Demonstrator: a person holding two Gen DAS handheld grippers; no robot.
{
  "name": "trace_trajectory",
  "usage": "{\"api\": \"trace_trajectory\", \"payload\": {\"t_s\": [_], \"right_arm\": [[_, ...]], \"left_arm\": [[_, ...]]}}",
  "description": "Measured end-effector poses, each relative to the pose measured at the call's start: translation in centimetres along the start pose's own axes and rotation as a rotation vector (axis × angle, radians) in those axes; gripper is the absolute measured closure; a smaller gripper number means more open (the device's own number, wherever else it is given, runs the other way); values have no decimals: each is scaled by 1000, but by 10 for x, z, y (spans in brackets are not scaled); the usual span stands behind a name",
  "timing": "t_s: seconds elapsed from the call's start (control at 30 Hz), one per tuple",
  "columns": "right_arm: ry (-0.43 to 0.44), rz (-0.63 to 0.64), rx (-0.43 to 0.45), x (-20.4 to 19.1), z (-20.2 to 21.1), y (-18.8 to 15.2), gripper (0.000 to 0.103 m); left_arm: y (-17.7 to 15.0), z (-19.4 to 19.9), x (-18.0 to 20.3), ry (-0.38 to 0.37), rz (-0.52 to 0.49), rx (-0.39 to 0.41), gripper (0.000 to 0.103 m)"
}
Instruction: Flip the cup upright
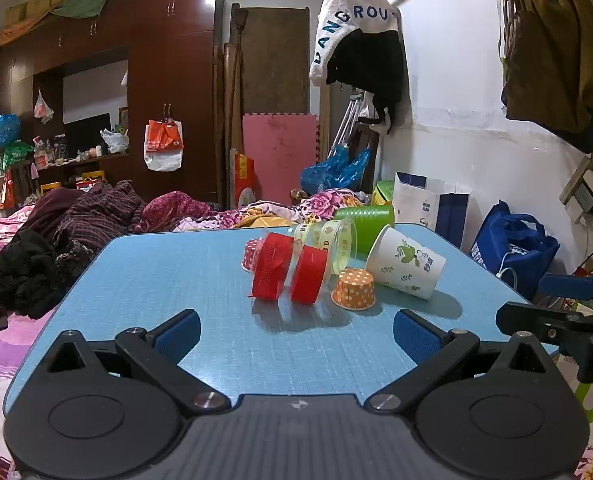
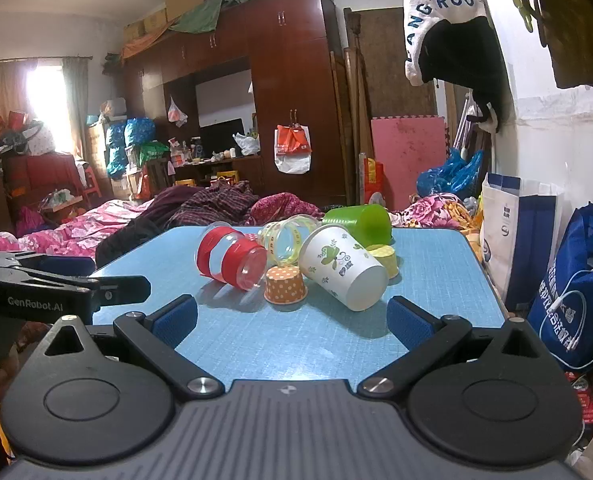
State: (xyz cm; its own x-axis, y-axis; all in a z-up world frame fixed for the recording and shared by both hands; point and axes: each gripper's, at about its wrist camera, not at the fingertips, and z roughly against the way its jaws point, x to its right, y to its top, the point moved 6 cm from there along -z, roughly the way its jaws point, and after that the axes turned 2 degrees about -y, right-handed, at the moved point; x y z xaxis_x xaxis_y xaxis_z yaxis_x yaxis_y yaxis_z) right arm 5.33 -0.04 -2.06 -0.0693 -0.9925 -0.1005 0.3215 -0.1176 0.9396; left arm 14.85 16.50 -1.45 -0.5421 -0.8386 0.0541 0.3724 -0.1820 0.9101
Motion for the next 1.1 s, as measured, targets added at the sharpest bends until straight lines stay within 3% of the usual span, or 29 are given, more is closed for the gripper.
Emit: {"api": "trace_trajectory", "payload": {"t_s": [1.1], "right_arm": [[15, -17, 3, 0, 1, 1, 1]], "left_arm": [[-4, -1, 8, -33, -17, -13, 0]]}}
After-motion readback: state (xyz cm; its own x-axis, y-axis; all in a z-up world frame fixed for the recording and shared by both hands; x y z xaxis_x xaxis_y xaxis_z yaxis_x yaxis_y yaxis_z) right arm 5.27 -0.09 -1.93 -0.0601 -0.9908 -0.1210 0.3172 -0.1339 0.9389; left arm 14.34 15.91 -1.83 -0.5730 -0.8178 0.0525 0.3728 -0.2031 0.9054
